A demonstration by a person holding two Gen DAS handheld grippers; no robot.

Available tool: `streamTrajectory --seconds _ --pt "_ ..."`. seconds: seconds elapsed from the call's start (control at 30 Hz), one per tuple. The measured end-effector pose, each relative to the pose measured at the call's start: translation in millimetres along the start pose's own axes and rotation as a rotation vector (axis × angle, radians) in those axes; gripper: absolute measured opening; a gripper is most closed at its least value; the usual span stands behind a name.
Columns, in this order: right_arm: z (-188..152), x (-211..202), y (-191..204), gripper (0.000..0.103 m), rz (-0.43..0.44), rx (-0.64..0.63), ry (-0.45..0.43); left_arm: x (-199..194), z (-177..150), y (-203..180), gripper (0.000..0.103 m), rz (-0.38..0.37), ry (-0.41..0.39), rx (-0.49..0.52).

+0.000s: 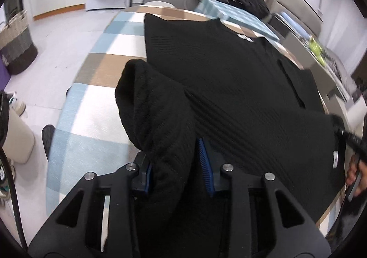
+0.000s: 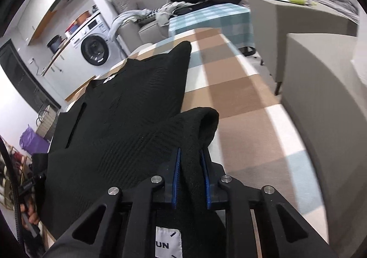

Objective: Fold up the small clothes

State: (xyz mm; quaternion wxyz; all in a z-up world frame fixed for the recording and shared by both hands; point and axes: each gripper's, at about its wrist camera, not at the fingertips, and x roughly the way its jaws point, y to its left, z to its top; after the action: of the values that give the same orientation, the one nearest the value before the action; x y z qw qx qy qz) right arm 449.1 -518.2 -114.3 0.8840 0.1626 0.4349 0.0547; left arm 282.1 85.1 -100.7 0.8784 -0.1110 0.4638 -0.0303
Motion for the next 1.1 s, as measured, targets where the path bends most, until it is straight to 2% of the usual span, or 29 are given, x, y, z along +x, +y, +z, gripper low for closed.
streamTrajectory --seconds 0.1,0.2,0.27,0.47,0.63,0.87,0.9,0.93,0.97,1.03,1.1 --pt "-0.9 -4.9 -6.8 0.020 0.007 0.015 0.015 -1.1 -3.3 -2.3 0.031 -0.009 -0.005 -0.012" --pt "-3.3 -12.1 -5.3 0.033 0.019 0.004 0.023 -5.5 -5.1 4.2 0.031 -0.011 -0.009 -0.061" --pt "-7.7 -20.7 -4.4 0.047 0.026 -0.003 0.014 -12.2 -7.5 8.6 0.033 -0.010 -0.020 -0.088" --pt "-29.0 -48.8 -12.3 0.049 0.004 -0.015 0.007 -35.4 -23.1 16.4 0.042 0.040 -0.043 -0.108" --pt "-52.3 -63.5 -24.3 0.050 -0.011 -0.015 0.029 -53.1 -44.7 15.3 0.042 0.088 -0.048 -0.086" --pt "-73.9 -71.1 -34.3 0.050 -0.011 -0.021 0.036 -64.0 -72.7 18.6 0.042 0.097 -0.044 -0.084" --pt "-74.5 -69.3 -31.3 0.050 -0.002 -0.036 0.033 -66.5 -75.0 17.6 0.040 0.105 -0.056 -0.080" --pt "-74.9 -68.4 -28.6 0.040 -0.001 -0.047 0.025 -69.2 -76.6 16.3 0.028 0.114 -0.072 -0.076" --pt "-75.3 -67.5 -25.2 0.023 0.002 -0.066 0.016 -72.7 -77.7 15.0 0.014 0.124 -0.090 -0.071" --pt "-75.3 -66.2 -16.3 0.009 -0.004 -0.115 -0.003 -81.1 -78.1 13.4 0.006 0.114 -0.118 -0.064" --pt "-71.6 -73.2 -12.0 0.004 0.013 -0.124 -0.048 -93.6 -76.0 12.0 0.004 0.095 -0.168 -0.072"
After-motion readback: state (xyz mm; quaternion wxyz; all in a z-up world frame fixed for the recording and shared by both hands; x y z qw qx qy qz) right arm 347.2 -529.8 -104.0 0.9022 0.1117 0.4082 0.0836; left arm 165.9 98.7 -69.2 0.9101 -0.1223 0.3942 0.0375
